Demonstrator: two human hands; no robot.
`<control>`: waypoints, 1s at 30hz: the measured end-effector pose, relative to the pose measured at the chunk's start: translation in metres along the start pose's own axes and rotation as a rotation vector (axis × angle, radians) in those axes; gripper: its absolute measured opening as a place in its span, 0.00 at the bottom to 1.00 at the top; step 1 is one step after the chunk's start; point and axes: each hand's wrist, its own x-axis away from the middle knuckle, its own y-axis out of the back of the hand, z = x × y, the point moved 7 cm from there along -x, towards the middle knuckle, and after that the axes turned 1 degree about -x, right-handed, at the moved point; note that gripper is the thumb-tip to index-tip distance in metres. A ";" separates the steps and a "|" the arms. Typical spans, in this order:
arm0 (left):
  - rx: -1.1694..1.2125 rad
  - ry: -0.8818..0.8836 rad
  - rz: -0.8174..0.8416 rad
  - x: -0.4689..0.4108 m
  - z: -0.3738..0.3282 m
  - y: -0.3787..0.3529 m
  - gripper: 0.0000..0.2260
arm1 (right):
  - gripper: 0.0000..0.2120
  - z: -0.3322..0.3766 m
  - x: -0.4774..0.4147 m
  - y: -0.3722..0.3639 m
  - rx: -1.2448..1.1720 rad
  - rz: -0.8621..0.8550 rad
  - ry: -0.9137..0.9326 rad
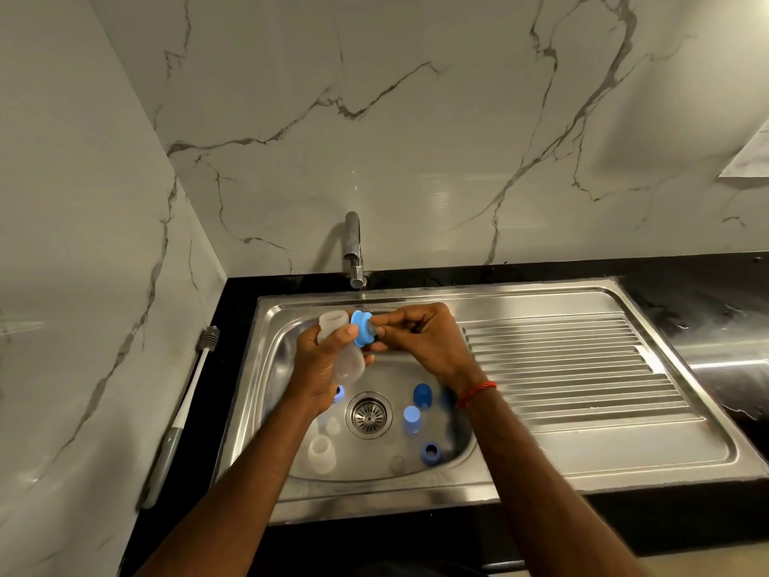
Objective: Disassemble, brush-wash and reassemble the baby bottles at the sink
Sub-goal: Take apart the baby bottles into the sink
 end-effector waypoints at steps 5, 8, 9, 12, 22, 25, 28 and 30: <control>-0.118 -0.037 0.055 -0.002 -0.007 -0.001 0.31 | 0.08 0.000 0.000 0.002 -0.090 -0.023 -0.051; -0.132 -0.030 0.092 -0.004 -0.005 -0.003 0.30 | 0.06 0.002 -0.005 0.003 -0.018 -0.036 -0.061; -0.126 -0.017 0.099 -0.004 -0.003 -0.004 0.30 | 0.06 0.002 -0.007 0.004 0.009 -0.052 -0.059; -0.087 0.010 0.102 -0.005 0.001 -0.008 0.29 | 0.07 0.002 -0.011 0.006 0.062 -0.098 -0.048; 0.092 0.090 -0.005 -0.019 0.018 -0.002 0.39 | 0.14 -0.007 -0.016 -0.011 0.202 0.030 0.002; 0.100 0.125 -0.028 -0.028 0.024 0.004 0.38 | 0.20 -0.017 -0.020 -0.010 0.172 0.084 -0.036; 0.127 0.159 0.014 -0.034 0.028 0.001 0.37 | 0.24 -0.027 -0.024 -0.005 0.268 -0.015 -0.061; 0.110 0.162 0.031 -0.034 0.027 -0.002 0.32 | 0.23 -0.035 -0.025 -0.002 0.155 -0.068 -0.109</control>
